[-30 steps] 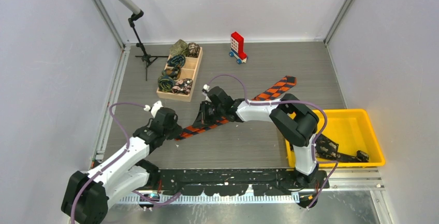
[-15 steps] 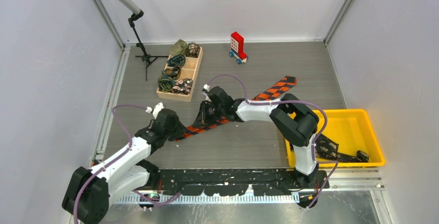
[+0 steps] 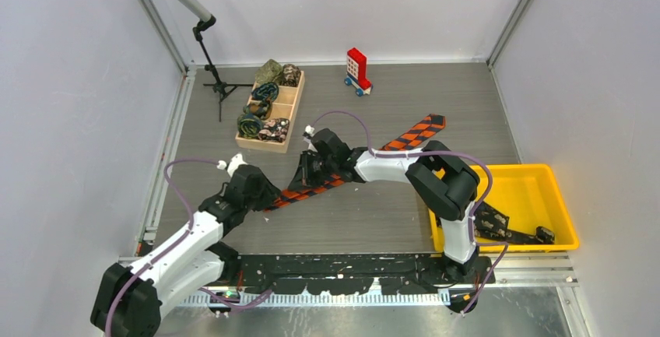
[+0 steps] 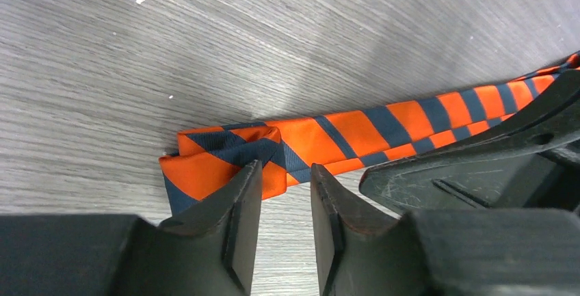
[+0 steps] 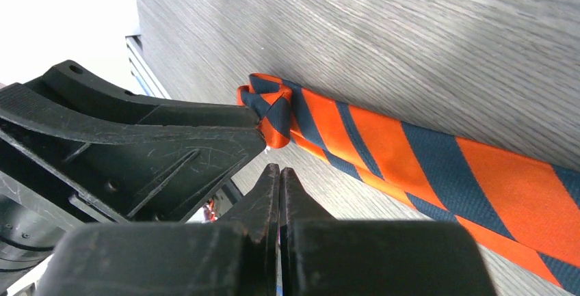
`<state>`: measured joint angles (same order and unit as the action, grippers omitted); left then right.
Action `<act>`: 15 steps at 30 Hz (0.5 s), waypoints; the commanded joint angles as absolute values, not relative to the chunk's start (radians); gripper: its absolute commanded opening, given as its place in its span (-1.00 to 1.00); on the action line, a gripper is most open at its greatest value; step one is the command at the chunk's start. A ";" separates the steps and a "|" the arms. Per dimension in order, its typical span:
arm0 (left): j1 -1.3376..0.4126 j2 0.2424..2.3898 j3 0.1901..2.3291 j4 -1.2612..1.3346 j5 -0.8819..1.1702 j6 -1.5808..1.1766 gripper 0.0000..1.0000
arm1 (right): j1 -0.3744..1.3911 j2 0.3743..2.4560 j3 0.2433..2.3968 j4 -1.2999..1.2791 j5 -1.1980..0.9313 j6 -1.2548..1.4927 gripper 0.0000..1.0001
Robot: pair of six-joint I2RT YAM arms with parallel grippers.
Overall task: Roll the ties
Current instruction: Roll the tie at the center of the board.
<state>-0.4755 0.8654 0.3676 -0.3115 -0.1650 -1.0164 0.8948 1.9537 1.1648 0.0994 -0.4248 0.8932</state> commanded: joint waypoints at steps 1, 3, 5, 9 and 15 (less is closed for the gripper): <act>-0.472 0.808 0.362 -0.333 -0.199 -1.016 -0.39 | 0.903 1.920 1.229 0.131 -0.452 0.910 -0.97; -0.472 0.792 0.364 -0.349 -0.208 -1.013 -0.46 | 0.907 1.929 1.242 0.136 -0.457 0.917 -0.97; -0.472 0.779 0.367 -0.369 -0.216 -1.012 -0.53 | 0.911 1.938 1.253 0.141 -0.460 0.923 -0.97; -0.472 0.765 0.360 -0.392 -0.227 -1.013 -0.76 | 0.917 1.954 1.274 0.144 -0.469 0.934 -0.97; -0.472 0.748 0.339 -0.402 -0.239 -1.022 -1.00 | 0.935 1.977 1.302 0.150 -0.478 0.947 -0.97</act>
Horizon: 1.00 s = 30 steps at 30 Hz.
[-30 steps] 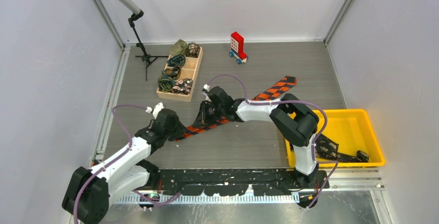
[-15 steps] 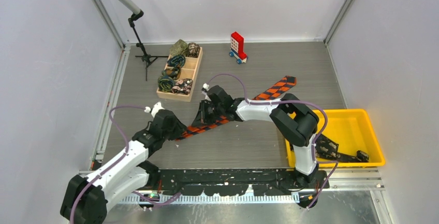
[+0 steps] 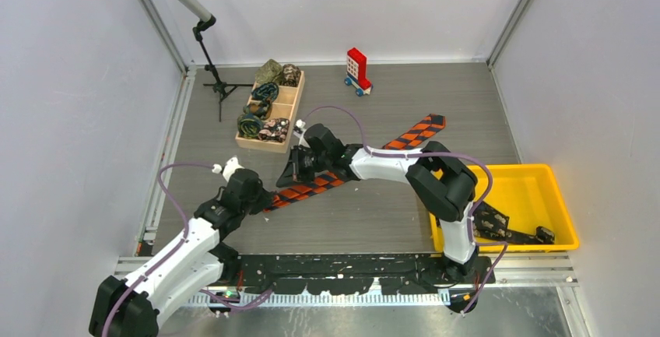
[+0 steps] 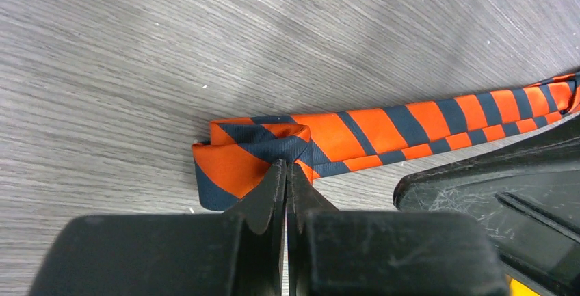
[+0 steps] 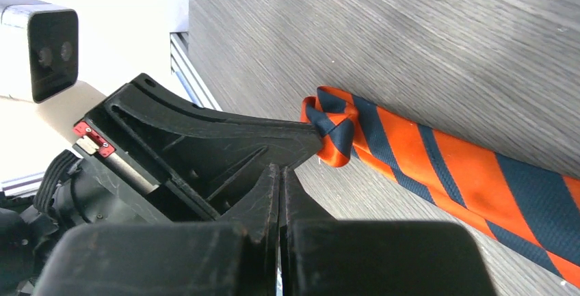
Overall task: Roll the ties
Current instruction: Roll the tie at the center of the board.
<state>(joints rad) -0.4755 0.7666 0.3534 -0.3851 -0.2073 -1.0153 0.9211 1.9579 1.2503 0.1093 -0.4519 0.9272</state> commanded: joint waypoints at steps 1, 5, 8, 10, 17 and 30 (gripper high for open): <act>-0.472 0.746 0.336 -0.401 -0.241 -1.022 -1.00 | 0.937 1.983 1.305 0.152 -0.480 0.949 -0.97; -0.472 0.745 0.328 -0.399 -0.244 -1.023 -1.00 | 0.949 2.009 1.315 0.166 -0.487 0.964 -0.97; -0.472 0.748 0.323 -0.395 -0.244 -1.024 -1.00 | 0.959 2.028 1.320 0.173 -0.489 0.972 -0.97; -0.472 0.750 0.320 -0.394 -0.244 -1.026 -1.00 | 0.963 2.042 1.324 0.177 -0.491 0.976 -0.97; -0.472 0.745 0.313 -0.393 -0.241 -1.029 -1.00 | 0.970 2.100 1.364 0.172 -0.498 0.974 -0.98; -0.472 0.715 0.321 -0.425 -0.237 -1.034 -1.00 | 0.970 2.180 1.381 0.165 -0.498 0.961 -0.99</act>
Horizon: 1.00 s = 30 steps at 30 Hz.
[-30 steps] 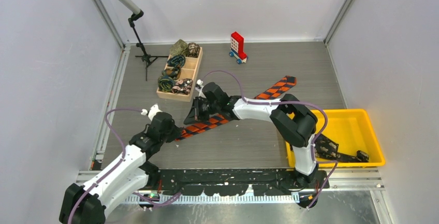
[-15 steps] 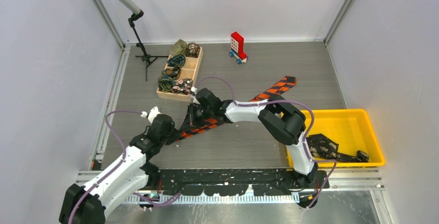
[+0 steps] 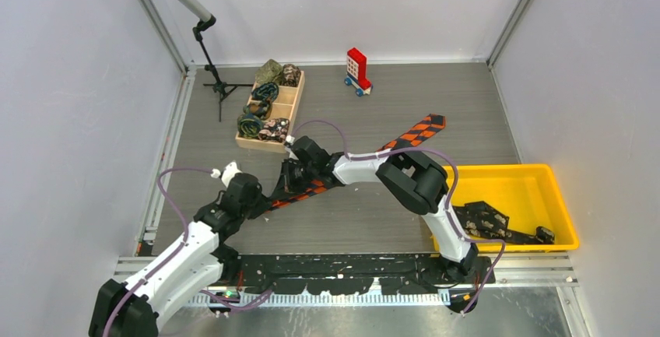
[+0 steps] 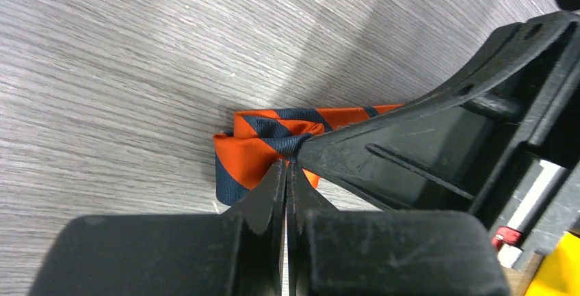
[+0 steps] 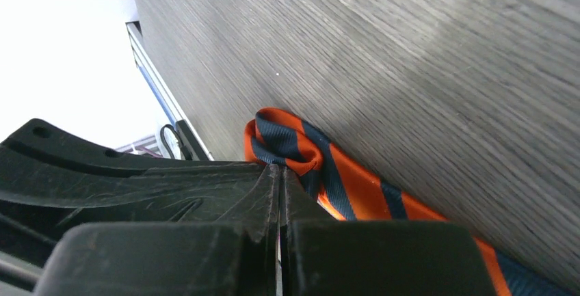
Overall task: Roll the ties
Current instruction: Roll the tie at the center of the board.
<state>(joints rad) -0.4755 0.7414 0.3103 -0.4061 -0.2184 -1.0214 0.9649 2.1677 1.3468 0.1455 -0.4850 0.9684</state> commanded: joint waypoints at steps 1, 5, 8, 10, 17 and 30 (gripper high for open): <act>-0.472 0.706 0.325 -0.433 -0.242 -1.031 -1.00 | 0.971 2.184 1.381 0.164 -0.497 0.958 -0.99; -0.472 0.683 0.343 -0.467 -0.278 -1.020 -1.00 | 0.971 2.192 1.374 0.164 -0.497 0.954 -0.99; -0.472 0.681 0.345 -0.482 -0.306 -1.017 -1.00 | 0.970 2.191 1.368 0.166 -0.497 0.953 -0.99; -0.471 0.689 0.346 -0.487 -0.325 -1.018 -0.99 | 0.971 2.192 1.366 0.165 -0.498 0.951 -0.99; -0.471 0.787 0.359 -0.474 -0.353 -1.015 -0.98 | 0.970 2.191 1.362 0.170 -0.501 0.951 -0.99; -0.471 0.812 0.326 -0.506 -0.302 -1.069 -1.00 | 0.969 2.191 1.388 0.160 -0.509 0.945 -0.99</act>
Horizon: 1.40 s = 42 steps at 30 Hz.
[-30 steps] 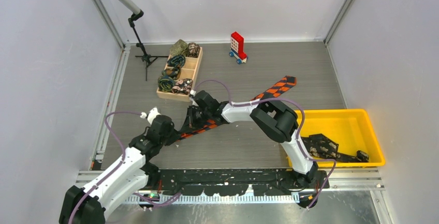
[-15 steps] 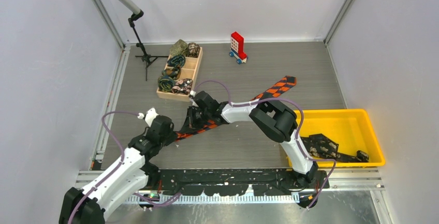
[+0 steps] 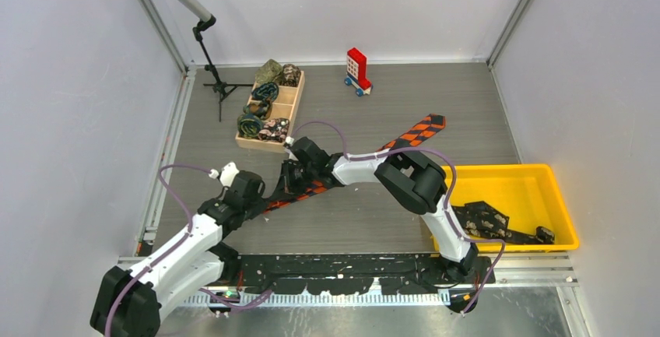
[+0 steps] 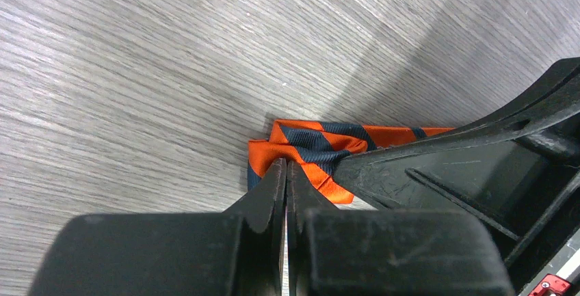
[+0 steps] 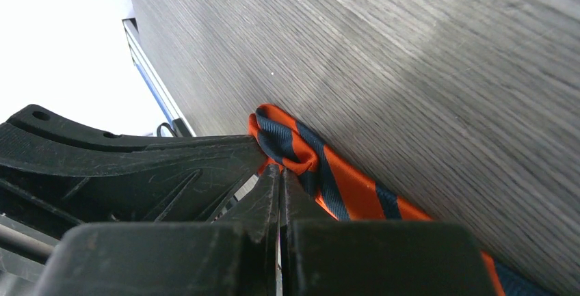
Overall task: Roll the ties
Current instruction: Roll the tie at the center of the board.
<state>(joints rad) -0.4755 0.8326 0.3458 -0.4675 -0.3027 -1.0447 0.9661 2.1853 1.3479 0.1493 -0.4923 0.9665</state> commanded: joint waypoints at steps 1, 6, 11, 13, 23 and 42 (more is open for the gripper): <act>-0.471 0.807 0.320 -0.511 -0.303 -1.073 -1.00 | 0.967 2.188 1.396 0.152 -0.510 0.940 -0.98; -0.471 0.784 0.302 -0.528 -0.307 -1.086 -1.00 | 0.969 2.145 1.416 0.110 -0.513 0.917 -0.80; -0.471 0.783 0.306 -0.529 -0.309 -1.085 -1.00 | 0.974 2.101 1.400 0.088 -0.510 0.898 -0.70; -0.471 0.787 0.307 -0.527 -0.310 -1.088 -1.00 | 0.976 2.098 1.394 0.082 -0.506 0.893 -0.70; -0.471 0.745 0.318 -0.569 -0.310 -1.084 -0.96 | 0.976 2.144 1.391 0.051 -0.480 0.868 -0.74; -0.471 0.619 0.348 -0.693 -0.344 -1.106 0.03 | 0.974 2.154 1.354 0.056 -0.480 0.850 -0.84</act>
<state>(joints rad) -0.4755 0.6270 0.3271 -0.6788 -0.3187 -1.1000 0.9730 2.1777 1.3594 0.0486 -0.4873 0.8665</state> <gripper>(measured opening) 0.550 0.083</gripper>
